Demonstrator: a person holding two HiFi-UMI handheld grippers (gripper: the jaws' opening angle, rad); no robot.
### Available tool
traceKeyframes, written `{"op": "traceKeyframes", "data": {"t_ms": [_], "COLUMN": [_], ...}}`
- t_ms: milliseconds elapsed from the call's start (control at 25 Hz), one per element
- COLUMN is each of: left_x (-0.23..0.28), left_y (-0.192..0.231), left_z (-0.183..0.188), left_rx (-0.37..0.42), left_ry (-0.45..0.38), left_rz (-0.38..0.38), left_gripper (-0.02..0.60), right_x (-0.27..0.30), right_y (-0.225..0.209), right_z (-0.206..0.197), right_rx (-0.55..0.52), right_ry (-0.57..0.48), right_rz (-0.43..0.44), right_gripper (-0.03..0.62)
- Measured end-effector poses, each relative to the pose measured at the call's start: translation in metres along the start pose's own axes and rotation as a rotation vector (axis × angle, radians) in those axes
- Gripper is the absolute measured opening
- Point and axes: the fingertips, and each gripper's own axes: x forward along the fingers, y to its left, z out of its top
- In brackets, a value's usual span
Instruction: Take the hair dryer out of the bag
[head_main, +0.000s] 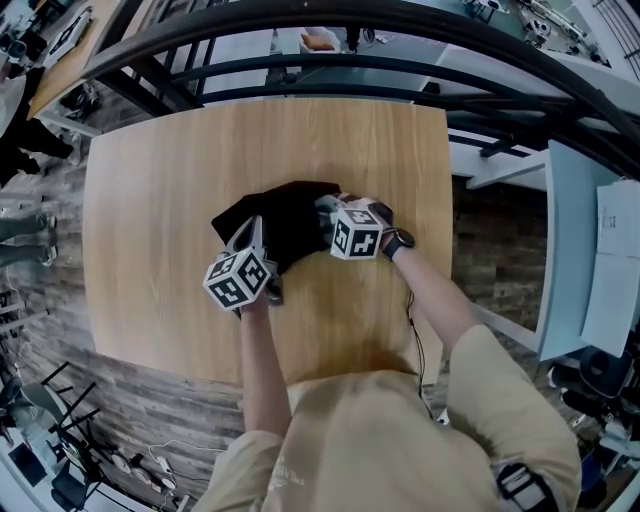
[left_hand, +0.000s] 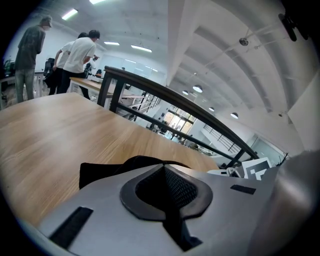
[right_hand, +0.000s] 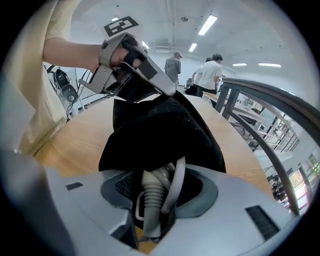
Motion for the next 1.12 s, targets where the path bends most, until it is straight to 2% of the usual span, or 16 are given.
{"op": "traceKeyframes", "data": {"t_ms": [400, 1120], "left_x": [0.0, 0.001], "left_y": [-0.006, -0.032], "left_z": [-0.008, -0.016], "left_rx": [0.041, 0.009], "left_ry": [0.033, 0.045], "left_rz": [-0.016, -0.065], "left_gripper": [0.014, 0.014], "right_x": [-0.046, -0.1], "right_y": [0.001, 0.029], "right_z": [0.002, -0.002], "right_rx": [-0.088, -0.115], "right_ry": [0.016, 0.002], "right_rz": [-0.049, -0.132], "right_gripper": [0.175, 0.175]}}
